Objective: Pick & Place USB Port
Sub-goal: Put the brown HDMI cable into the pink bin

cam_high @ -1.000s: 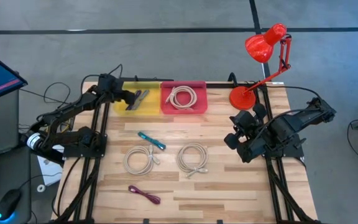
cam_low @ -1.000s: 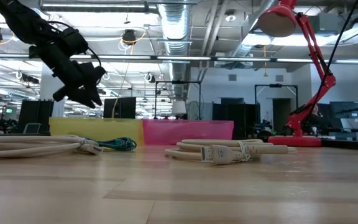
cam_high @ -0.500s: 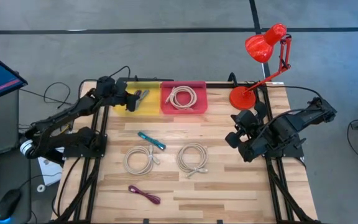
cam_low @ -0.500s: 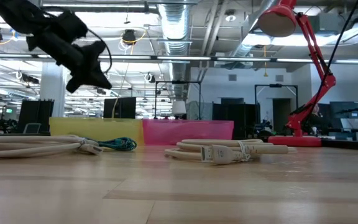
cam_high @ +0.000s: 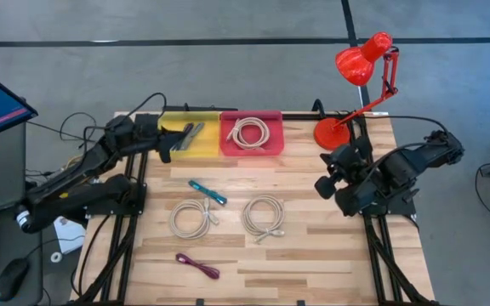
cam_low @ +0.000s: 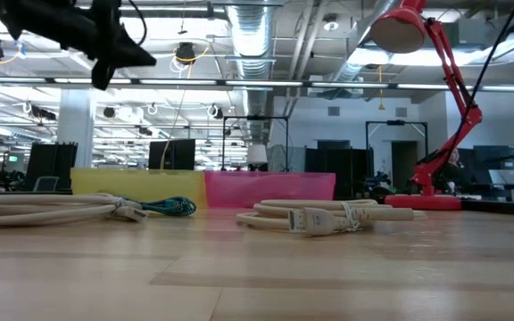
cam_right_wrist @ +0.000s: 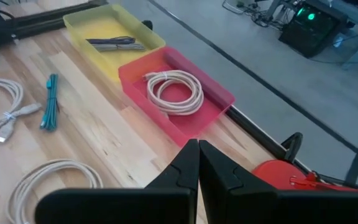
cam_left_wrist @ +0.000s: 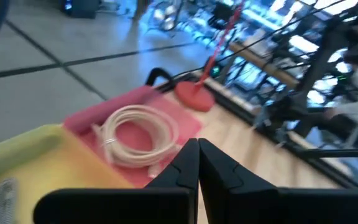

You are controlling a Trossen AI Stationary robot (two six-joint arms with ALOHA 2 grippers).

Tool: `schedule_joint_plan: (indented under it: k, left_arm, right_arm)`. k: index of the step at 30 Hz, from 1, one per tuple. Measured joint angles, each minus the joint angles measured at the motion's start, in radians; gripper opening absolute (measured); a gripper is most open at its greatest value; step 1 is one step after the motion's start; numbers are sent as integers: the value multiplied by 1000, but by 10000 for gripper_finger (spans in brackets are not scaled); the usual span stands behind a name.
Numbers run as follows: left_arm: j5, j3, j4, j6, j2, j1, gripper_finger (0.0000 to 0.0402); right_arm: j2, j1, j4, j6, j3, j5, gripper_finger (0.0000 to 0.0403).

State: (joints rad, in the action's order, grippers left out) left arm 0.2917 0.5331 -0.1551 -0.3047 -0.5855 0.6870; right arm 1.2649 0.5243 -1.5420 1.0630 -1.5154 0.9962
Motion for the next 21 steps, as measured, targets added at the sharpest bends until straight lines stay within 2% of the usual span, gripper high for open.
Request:
schedule_joint_plan:
  k: [7, 21]
  left_arm:
    - [-47, 0, 0, -45, 62, -138, 4]
    - [-379, 0, 69, -59, 69, -538, 4]
  right_arm:
    - [-35, 0, 11, 0, 0, -1, 0]
    - [-56, 72, 59, 1, 0, -55, 0]
